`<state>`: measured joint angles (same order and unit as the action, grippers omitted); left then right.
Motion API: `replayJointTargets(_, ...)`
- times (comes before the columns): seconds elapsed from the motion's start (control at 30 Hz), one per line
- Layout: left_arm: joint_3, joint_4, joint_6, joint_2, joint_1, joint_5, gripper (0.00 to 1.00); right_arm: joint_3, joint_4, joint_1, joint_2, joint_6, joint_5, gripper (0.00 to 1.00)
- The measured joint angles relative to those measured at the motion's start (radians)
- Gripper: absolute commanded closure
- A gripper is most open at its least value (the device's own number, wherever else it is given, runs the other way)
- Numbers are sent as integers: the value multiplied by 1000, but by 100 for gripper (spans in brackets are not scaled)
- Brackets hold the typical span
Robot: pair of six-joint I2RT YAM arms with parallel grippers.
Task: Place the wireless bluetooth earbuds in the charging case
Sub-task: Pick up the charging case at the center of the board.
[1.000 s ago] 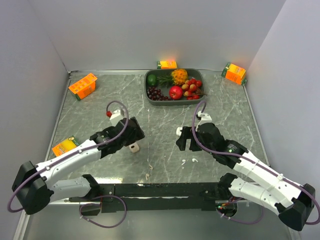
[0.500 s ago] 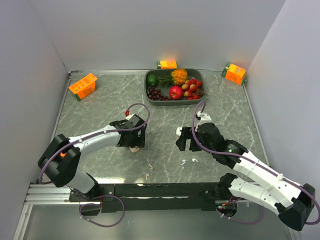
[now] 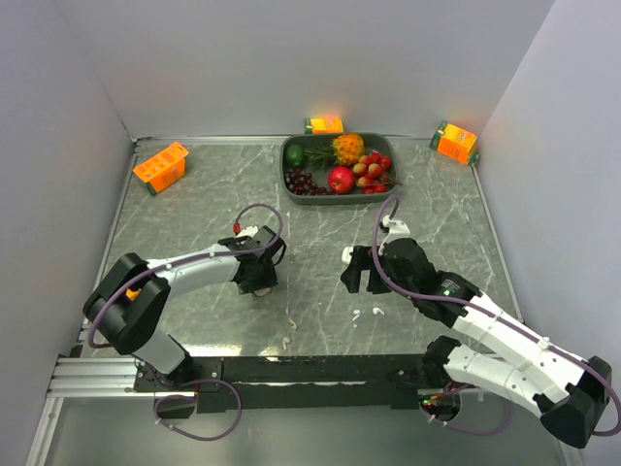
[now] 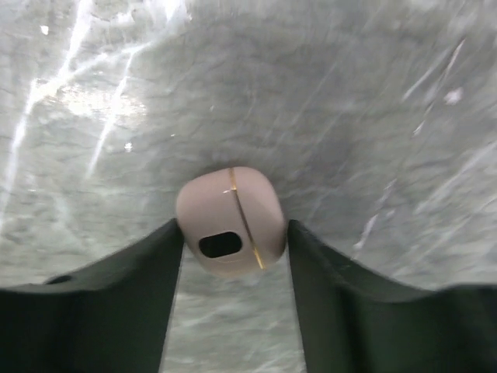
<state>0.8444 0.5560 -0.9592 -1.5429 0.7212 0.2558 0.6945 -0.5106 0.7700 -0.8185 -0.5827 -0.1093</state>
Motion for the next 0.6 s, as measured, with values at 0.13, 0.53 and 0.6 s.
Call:
replayJointTargets(0.13,18,-29,-84,-18,0,-10,81,0,0,0,0,0,0,2)
replayJointTargets(0.53,54,-101,-511,-66,7,-19,99,0,0,0,3,-1,-1,2)
replayJointTargets(0.6,58,-85,-610,-68,6,-6,99,0,0,0,3,-3,0,2)
